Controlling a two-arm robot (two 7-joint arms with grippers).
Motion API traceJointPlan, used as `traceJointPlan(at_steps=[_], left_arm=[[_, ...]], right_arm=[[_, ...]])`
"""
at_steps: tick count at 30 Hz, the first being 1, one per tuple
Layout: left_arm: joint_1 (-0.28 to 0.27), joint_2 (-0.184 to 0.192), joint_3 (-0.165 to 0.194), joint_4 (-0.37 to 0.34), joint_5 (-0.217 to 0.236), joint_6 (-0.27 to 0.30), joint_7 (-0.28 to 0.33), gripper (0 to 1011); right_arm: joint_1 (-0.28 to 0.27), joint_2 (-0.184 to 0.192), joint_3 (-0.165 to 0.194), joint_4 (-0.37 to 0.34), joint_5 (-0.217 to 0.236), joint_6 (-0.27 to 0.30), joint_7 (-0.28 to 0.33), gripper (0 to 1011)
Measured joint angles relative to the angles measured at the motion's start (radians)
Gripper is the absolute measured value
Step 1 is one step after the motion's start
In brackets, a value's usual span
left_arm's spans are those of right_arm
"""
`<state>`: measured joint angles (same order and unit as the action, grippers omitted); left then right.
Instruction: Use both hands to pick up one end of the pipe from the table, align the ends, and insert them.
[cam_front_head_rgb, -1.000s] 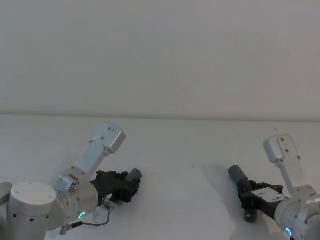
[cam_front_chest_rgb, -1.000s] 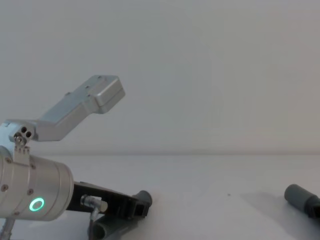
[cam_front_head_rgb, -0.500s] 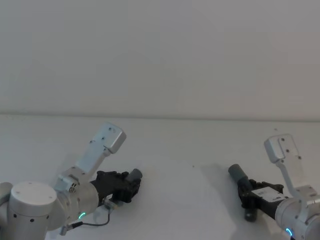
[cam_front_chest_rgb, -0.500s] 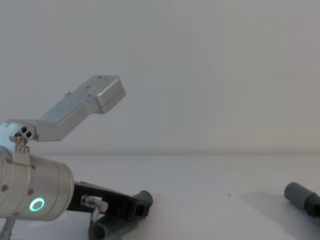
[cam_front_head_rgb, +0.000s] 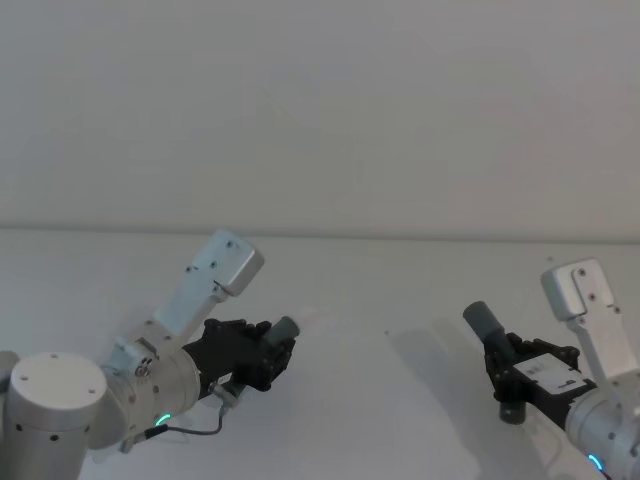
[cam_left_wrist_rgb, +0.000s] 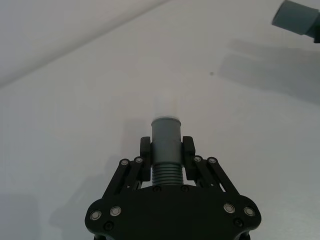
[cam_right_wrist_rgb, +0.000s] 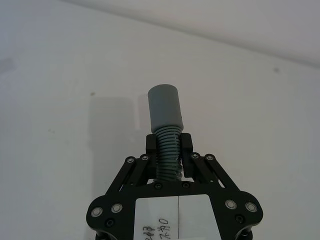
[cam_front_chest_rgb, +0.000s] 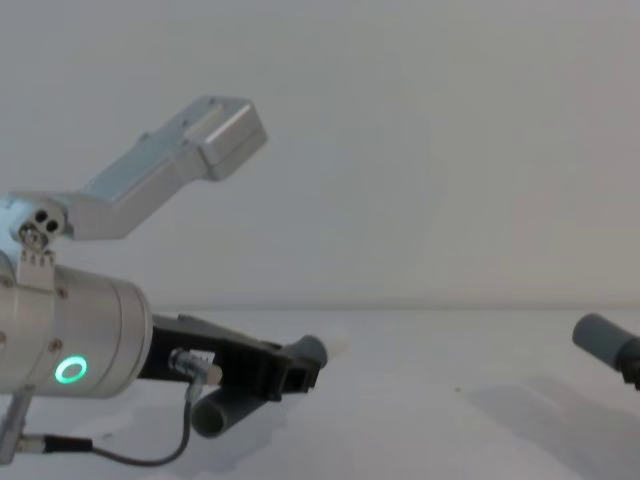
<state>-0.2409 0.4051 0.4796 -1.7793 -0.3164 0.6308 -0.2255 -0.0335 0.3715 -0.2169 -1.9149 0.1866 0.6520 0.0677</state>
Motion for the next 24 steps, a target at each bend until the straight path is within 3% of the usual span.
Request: traceJointPlan(at_steps=[6,16,24], left_arm=[[-0.020,0.033,0.012,-0.011,0.010,-0.038,-0.057,354],[-0.064,0.098,0.032,-0.010,0.030,-0.098,-0.168,355],[-0.097,0.146,0.044,-0.003,0.042,-0.156,-0.240,355]], right_arm=[[-0.011,0.047,0.005,-0.019,-0.014,-0.046,0.041,265],[-0.033,0.173,0.017,-0.051,-0.032,-0.116,0.154,265],[-0.038,0.246,0.019,-0.063,-0.044,-0.169,0.232,265]])
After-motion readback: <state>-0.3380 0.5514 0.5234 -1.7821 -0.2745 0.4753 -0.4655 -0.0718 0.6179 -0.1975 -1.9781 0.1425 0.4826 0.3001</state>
